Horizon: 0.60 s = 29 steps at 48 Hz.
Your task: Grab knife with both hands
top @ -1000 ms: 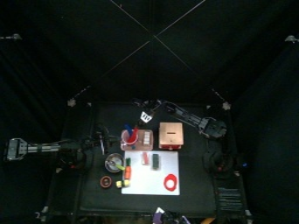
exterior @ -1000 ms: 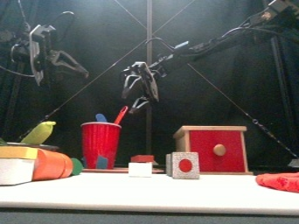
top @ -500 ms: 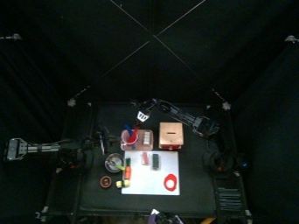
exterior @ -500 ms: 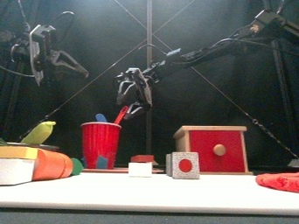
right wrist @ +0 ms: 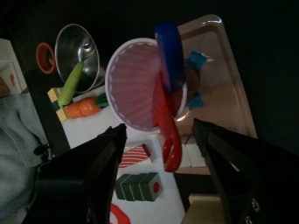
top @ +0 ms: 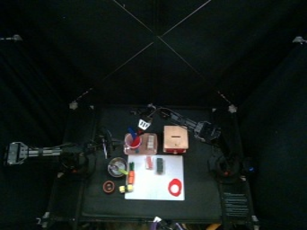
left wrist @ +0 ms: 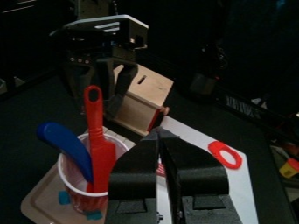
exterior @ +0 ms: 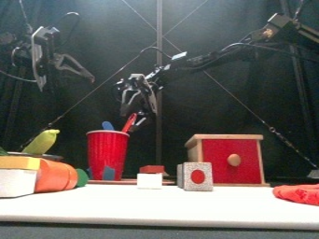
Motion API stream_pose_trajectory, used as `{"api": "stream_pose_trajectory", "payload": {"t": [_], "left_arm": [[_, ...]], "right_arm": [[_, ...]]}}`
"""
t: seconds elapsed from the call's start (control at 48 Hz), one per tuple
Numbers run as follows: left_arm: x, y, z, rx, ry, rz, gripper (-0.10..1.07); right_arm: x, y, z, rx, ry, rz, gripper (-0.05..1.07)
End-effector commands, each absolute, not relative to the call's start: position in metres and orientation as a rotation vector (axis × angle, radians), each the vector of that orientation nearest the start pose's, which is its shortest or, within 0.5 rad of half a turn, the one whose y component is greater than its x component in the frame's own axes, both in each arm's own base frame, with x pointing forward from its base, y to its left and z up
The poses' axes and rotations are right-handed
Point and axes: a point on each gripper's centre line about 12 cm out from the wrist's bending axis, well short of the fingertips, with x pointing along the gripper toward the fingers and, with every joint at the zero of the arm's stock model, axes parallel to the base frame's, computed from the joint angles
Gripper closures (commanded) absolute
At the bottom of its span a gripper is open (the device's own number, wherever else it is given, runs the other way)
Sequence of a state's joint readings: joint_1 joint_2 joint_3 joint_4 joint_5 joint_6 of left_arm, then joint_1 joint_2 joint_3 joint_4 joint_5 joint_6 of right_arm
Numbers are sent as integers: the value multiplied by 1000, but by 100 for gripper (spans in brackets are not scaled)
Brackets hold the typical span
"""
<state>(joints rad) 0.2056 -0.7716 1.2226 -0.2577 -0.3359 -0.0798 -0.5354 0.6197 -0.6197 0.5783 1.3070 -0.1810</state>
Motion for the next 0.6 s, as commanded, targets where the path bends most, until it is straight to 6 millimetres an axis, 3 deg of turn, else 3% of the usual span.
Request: {"api": "stream_pose_trajectory", "payload": {"t": [0.0,0.333,0.583], "left_arm": [[217,55,245,-325,57,303,59],[216,55,244,-327,61,303,59],[216,55,244,-326,61,304,59]], "right_arm": [[510,-232,280,589,990,20,9],[512,-231,269,566,1028,6,12],[512,-232,270,562,1028,1,30]]}}
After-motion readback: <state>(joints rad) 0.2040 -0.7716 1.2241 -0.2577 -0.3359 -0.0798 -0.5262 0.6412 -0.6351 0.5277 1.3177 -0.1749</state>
